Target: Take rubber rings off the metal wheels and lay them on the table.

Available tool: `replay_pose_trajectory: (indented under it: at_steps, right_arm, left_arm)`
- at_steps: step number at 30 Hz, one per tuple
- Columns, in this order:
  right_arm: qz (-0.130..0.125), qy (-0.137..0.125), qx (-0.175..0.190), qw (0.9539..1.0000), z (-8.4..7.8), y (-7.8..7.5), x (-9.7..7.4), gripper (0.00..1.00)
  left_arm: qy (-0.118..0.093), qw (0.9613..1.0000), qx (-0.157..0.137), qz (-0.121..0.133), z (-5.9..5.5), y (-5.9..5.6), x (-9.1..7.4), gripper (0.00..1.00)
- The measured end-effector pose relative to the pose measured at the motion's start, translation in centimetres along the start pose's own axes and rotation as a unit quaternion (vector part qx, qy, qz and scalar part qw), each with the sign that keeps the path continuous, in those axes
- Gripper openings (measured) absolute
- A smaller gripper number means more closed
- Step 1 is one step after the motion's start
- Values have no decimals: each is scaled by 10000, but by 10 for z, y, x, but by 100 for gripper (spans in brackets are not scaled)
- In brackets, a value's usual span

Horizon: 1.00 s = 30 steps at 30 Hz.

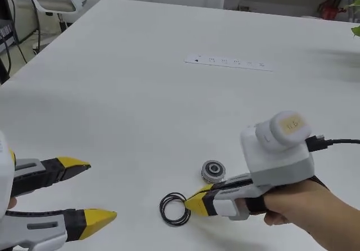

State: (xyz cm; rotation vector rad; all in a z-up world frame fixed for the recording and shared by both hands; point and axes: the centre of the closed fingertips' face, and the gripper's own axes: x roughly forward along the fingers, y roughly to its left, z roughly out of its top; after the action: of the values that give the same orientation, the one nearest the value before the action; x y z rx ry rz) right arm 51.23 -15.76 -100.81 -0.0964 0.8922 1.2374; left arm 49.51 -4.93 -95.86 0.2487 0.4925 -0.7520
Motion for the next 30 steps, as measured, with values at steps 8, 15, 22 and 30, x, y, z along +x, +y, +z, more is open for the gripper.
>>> replay_pose_trajectory:
  at_steps: [8, 15, 22, 30]
  right_arm:
    - [-41, 44, -330, 9994, 0, 1, 1, 3]
    - [-133, 34, -508, 9986, 3, -2, -1, 8]
    - [-146, 21, -480, 9987, 4, -3, -2, 11]
    - [-188, -64, -485, 9986, 9, -5, -7, 15]
  left_arm:
    - [-6, 10000, -3, 22, 1, 0, 0, 53]
    - [6, 10000, -7, -48, 1, -6, 3, 53]
    - [13, 10000, 2, -40, 2, -6, 4, 53]
    - [-40, 10000, -22, -64, 4, -7, 3, 53]
